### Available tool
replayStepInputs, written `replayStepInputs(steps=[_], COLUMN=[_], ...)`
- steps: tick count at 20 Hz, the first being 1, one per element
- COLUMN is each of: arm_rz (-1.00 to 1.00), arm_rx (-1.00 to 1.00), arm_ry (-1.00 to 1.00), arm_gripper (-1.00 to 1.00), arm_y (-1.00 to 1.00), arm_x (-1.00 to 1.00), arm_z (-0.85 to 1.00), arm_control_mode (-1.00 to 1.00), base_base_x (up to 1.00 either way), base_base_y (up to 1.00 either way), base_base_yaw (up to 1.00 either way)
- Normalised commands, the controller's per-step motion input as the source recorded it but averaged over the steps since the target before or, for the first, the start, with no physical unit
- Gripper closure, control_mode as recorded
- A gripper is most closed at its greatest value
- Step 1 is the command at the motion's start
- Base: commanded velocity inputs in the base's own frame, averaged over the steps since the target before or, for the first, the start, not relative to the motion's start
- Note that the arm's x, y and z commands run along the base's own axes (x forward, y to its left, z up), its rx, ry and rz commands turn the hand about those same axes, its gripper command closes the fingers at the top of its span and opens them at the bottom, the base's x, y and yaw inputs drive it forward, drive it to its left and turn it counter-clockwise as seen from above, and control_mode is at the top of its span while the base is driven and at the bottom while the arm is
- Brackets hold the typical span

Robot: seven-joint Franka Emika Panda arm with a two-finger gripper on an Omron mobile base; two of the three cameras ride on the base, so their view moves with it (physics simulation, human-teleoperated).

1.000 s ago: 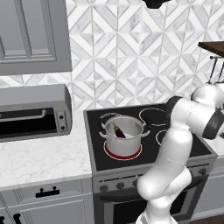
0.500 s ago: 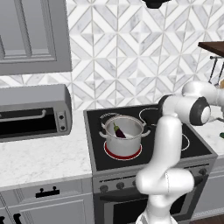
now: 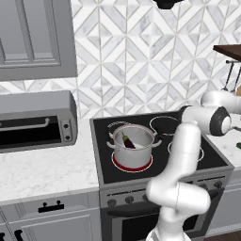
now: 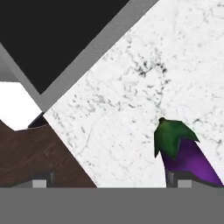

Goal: Put the eggplant and eggplant in the pot. Retrieve the spatula and lightly stir the vegetables in the pot.

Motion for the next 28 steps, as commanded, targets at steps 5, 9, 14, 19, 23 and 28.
replayStepInputs(steps=[5, 9, 14, 19, 23, 28], arm_rz=[-0.17, -0.05, 0.01, 0.1, 0.0, 0.0], arm_rx=[-0.1, -0.1, -0.01, 0.0, 0.0, 0.0], arm_ry=[0.03, 0.12, 0.08, 0.03, 0.0, 0.0], arm_gripper=[-1.0, -1.0, -1.0, -1.0, -1.0, -1.0], arm_y=[0.0, -0.08, -0.26, -0.31, -0.36, -0.34], arm_x=[0.16, 0.23, 0.19, 0.05, 0.0, 0.0], arm_z=[-0.51, -0.29, -0.15, -0.13, -0.25, -0.37], arm_control_mode=[-1.0, -1.0, -1.0, -1.0, -1.0, -1.0], base_base_x=[0.0, 0.0, 0.0, 0.0, 0.0, 0.0], base_base_y=[0.0, 0.0, 0.0, 0.0, 0.0, 0.0], base_base_yaw=[0.0, 0.0, 0.0, 0.0, 0.0, 0.0])
